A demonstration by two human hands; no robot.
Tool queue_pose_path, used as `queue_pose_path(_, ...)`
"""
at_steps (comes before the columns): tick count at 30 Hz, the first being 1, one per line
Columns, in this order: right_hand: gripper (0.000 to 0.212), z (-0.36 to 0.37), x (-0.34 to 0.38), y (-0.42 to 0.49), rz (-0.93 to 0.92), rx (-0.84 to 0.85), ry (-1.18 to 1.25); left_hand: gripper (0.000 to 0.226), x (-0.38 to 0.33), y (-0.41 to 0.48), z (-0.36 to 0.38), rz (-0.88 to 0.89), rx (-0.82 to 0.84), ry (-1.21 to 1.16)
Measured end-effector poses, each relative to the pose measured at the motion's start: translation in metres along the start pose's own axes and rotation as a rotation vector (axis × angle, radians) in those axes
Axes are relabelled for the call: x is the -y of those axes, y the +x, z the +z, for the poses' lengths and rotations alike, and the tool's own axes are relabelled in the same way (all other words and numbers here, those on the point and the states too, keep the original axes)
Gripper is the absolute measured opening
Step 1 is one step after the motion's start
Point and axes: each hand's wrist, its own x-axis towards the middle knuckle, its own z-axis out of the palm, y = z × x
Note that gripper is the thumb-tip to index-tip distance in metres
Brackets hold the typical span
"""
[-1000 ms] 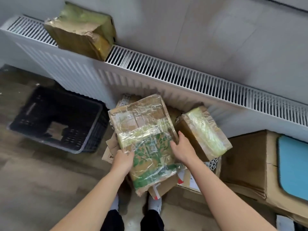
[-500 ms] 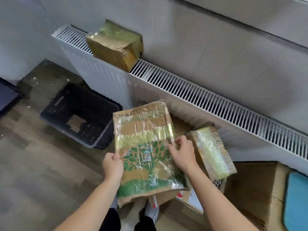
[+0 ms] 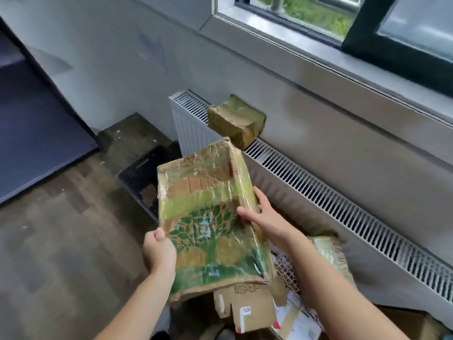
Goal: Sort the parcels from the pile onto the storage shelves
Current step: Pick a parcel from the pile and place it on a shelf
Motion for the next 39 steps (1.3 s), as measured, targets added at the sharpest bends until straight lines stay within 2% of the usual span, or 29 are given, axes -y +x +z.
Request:
queue_pose_path(2, 0.124, 0.019, 0.022, 0.002, -0.044, -0.002, -0.016, 0.029, -0.006, 0.004, -0.018, -0.056, -0.006, -0.037)
queue_pose_path(5, 0.111, 0.053, 0.055, 0.003, -0.157, -0.094, -0.123, 0.029, -0.024, 0.011, -0.047, -0.072, 0.053, -0.027)
queue_pose_path(9, 0.109, 0.107, 0.104, 0.004, -0.305, -0.149, -0.349, 0.04, -0.068, 0.015, -0.089, 0.112, 0.067, 0.023)
queue_pose_path(13, 0.105, 0.166, 0.15, 0.005, -0.435, -0.186, -0.573, 0.04, -0.125, 0.008, -0.122, 0.177, 0.235, -0.141)
queue_pose_path(14, 0.104, 0.18, 0.159, 0.003, -0.481, -0.195, -0.611, 0.043, -0.136, 0.009, -0.13, 0.169, 0.257, -0.188)
queue_pose_path(16, 0.105, 0.204, 0.176, 0.001, -0.564, -0.19, -0.66, 0.063, -0.148, 0.019, -0.147, 0.121, 0.267, -0.278)
queue_pose_path(21, 0.093, 0.255, 0.223, -0.001, -0.591, -0.113, -0.586, 0.087, -0.158, 0.063, -0.205, -0.039, 0.304, -0.566)
queue_pose_path(22, 0.085, 0.266, 0.232, -0.001, -0.614, -0.127, -0.623, 0.083, -0.159, 0.071, -0.215, -0.056, 0.303, -0.608)
queue_pose_path(24, 0.071, 0.292, 0.25, -0.003, -0.665, -0.154, -0.688, 0.06, -0.162, 0.088, -0.231, -0.061, 0.266, -0.668)
queue_pose_path(26, 0.062, 0.318, 0.265, -0.002, -0.683, -0.164, -0.708, 0.051, -0.165, 0.105, -0.248, -0.059, 0.242, -0.683)
queue_pose_path(31, 0.055, 0.378, 0.283, 0.003, -0.794, -0.213, -0.818, 0.049, -0.176, 0.137, -0.299, -0.009, 0.276, -0.586)
queue_pose_path(36, 0.049, 0.438, 0.283, 0.005, -1.023, -0.245, -1.021, 0.077, -0.177, 0.171, -0.345, -0.034, 0.361, -0.627)
queue_pose_path(37, 0.046, 0.448, 0.282, 0.007, -1.068, -0.246, -1.029, 0.076, -0.178, 0.176, -0.354, -0.056, 0.382, -0.652)
queue_pose_path(39, 0.044, 0.465, 0.285, 0.011, -1.147, -0.217, -1.051, 0.058, -0.176, 0.188, -0.369, -0.074, 0.359, -0.733)
